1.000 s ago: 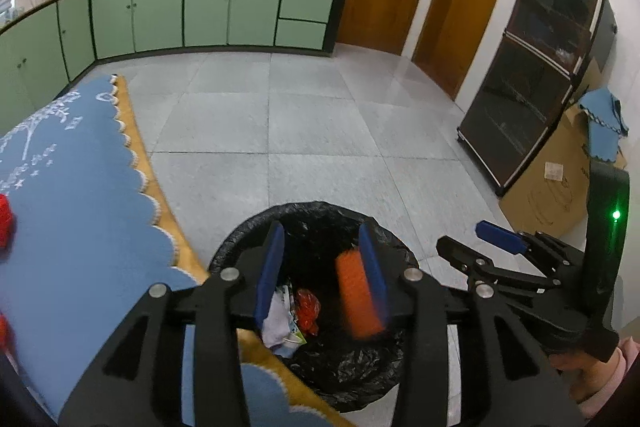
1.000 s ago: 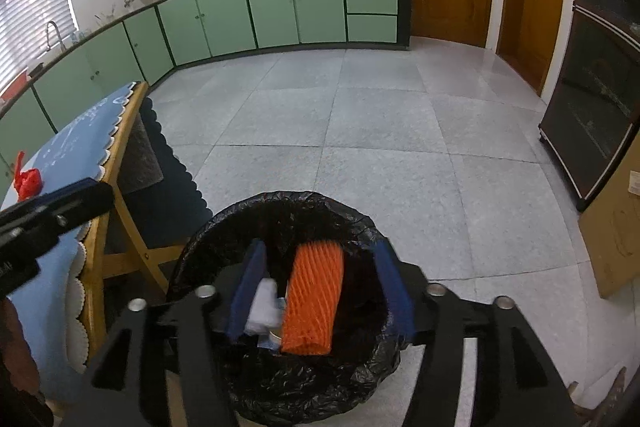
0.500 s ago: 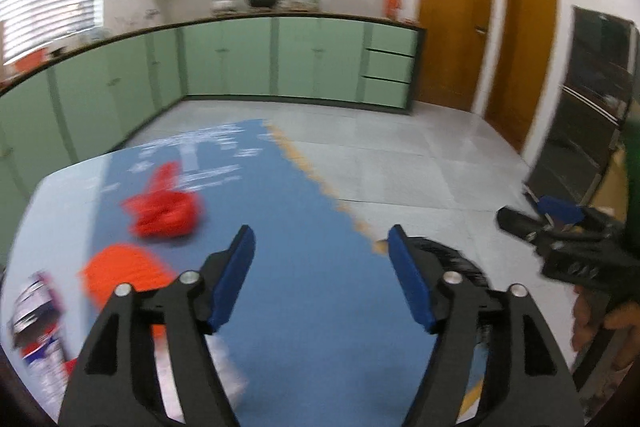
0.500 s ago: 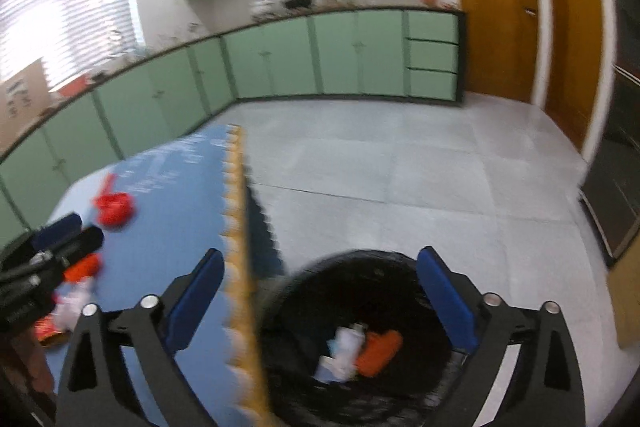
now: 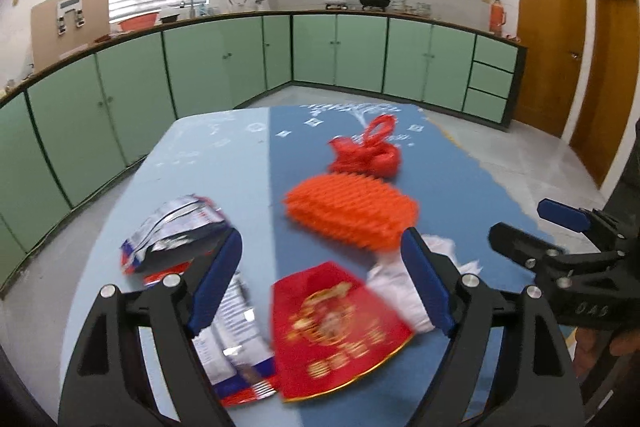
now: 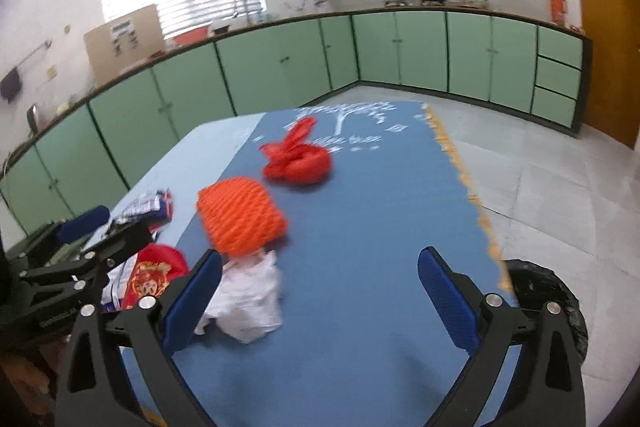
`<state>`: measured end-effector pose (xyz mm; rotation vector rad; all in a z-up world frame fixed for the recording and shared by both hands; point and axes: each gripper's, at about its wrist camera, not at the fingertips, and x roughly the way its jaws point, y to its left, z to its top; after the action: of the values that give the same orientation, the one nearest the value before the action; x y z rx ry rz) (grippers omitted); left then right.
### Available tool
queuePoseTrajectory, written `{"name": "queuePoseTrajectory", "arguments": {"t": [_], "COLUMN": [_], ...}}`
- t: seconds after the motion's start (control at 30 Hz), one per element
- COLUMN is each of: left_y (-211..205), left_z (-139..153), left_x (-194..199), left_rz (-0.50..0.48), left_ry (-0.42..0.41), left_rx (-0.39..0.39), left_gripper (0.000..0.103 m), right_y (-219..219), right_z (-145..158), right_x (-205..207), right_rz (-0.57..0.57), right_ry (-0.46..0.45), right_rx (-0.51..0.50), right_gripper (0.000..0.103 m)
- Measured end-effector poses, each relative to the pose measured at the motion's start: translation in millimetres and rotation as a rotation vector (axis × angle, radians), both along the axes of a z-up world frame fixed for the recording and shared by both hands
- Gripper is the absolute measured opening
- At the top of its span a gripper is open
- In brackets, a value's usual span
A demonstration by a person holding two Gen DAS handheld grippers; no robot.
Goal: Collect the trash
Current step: 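Grasp the crumpled white tissue with the right gripper while the left reaches toward the orange net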
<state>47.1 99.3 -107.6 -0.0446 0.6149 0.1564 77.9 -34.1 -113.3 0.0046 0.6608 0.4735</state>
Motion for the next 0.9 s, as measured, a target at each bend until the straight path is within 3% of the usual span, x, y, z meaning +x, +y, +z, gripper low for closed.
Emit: {"name": "queuePoseTrajectory", "arguments": {"t": [0.43, 0.53, 0.7, 0.77, 0.9], "left_y": [29.2, 30.3, 30.2, 30.5, 25.3], "left_z": [-9.8, -10.3, -11.2, -11.5, -8.9], "left_x": [-18.2, -15.9, -15.0, -13.0, -8.7], "left_rz": [0.062, 0.06, 0.058, 0.055, 0.038], "left_ry": [0.006, 0.005, 0.008, 0.009, 0.007], "left_rx": [-0.014, -0.013, -0.023, -0.025, -0.03], "left_gripper": [0.079, 0.079, 0.079, 0.079, 0.079], "right_y": [34.5, 42.0, 52.3, 55.2, 52.0], "right_z": [-37.9, -44.4, -50.9, -50.3, -46.4], "right_x": [6.3, 7.9, 5.7, 2.5, -1.6], "right_rz": [0.033, 0.056, 0.125, 0.153, 0.167], "right_ry": [0.073, 0.095, 0.125, 0.125, 0.123], "right_rx": [-0.079, -0.089, -0.109, -0.113, -0.102], "right_gripper": [0.076, 0.063, 0.021, 0.01, 0.005]}}
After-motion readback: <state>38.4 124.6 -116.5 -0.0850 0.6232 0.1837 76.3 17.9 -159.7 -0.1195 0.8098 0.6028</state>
